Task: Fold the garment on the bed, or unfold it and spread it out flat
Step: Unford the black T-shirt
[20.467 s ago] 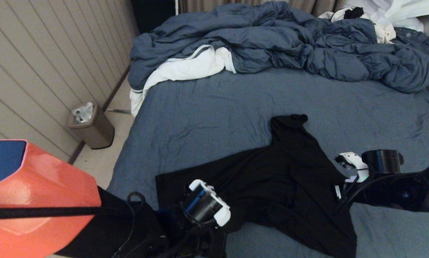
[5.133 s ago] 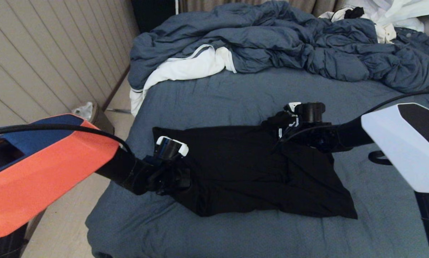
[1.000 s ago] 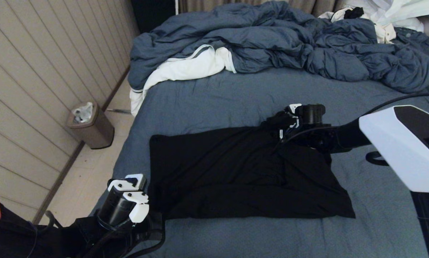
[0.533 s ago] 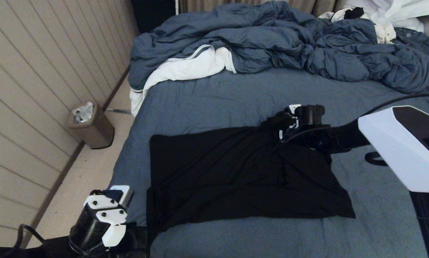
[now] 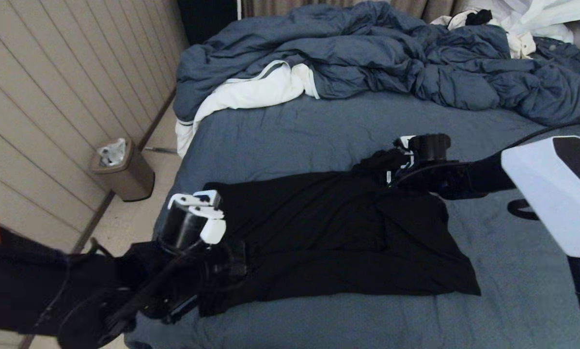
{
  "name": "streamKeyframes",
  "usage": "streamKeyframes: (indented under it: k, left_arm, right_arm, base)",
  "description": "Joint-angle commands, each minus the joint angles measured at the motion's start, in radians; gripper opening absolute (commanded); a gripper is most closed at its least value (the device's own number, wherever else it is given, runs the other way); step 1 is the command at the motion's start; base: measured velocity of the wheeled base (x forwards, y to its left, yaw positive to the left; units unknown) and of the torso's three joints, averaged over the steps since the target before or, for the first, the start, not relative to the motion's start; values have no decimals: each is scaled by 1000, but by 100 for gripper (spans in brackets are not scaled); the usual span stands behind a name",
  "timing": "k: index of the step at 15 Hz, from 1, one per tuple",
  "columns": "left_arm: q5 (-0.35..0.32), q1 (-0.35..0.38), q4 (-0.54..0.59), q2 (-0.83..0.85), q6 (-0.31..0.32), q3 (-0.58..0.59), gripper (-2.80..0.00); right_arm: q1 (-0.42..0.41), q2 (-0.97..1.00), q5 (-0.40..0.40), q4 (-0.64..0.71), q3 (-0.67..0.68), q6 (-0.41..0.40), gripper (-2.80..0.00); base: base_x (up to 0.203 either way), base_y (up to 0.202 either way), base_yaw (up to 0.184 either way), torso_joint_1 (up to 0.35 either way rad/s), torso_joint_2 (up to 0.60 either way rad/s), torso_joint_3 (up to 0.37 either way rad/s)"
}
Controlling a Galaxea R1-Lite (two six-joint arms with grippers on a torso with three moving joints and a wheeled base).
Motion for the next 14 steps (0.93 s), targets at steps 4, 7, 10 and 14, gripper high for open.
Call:
streamKeyframes:
  k: [4, 7, 10, 14]
  left_arm:
    - [-23, 1, 133, 274, 5, -341, 0]
    - [-34, 0, 185, 350, 27, -473, 0]
    - [-37, -3, 229, 422, 30, -589, 0]
    - [-38, -5, 267, 440, 35, -644, 0]
  right_arm:
    - [-176, -142, 48, 331, 36, 6, 0]
    - [-304, -194, 142, 341, 192, 5, 0]
    - [-363, -189, 246, 342, 262, -18, 0]
    - [-392, -250, 250, 334, 356, -57, 0]
  base:
    - [0, 0, 0, 0, 0, 0]
    - [0, 0, 0, 0, 0, 0]
    - [0, 0, 0, 0, 0, 0]
    - [0, 0, 0, 0, 0, 0]
